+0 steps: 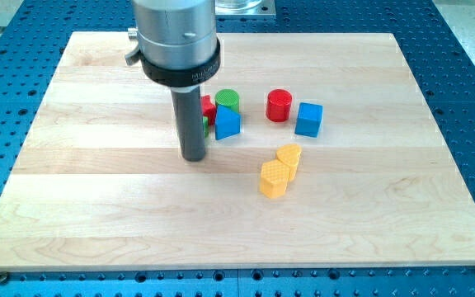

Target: Push the green star into the red star

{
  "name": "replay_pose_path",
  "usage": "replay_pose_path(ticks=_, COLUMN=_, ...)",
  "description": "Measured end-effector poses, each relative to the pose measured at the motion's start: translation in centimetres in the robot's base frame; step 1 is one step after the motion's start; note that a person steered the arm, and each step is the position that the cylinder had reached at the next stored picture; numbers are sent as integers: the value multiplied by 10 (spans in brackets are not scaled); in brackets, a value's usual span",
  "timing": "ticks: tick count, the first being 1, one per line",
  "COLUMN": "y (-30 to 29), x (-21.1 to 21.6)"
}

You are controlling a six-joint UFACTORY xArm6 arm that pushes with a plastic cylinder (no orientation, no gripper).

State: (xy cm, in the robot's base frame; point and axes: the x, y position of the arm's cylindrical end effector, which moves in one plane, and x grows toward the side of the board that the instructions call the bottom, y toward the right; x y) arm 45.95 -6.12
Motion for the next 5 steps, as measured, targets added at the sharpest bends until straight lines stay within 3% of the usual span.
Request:
replay_pose_path(ticks=2, y=-46, x=1)
replay_pose_path(ticks=3, y=-83, x=-39)
replay_pose_path(ticks=4, y=-46, x=-78)
replay_pose_path(ticks=5, y=-10, x=-81)
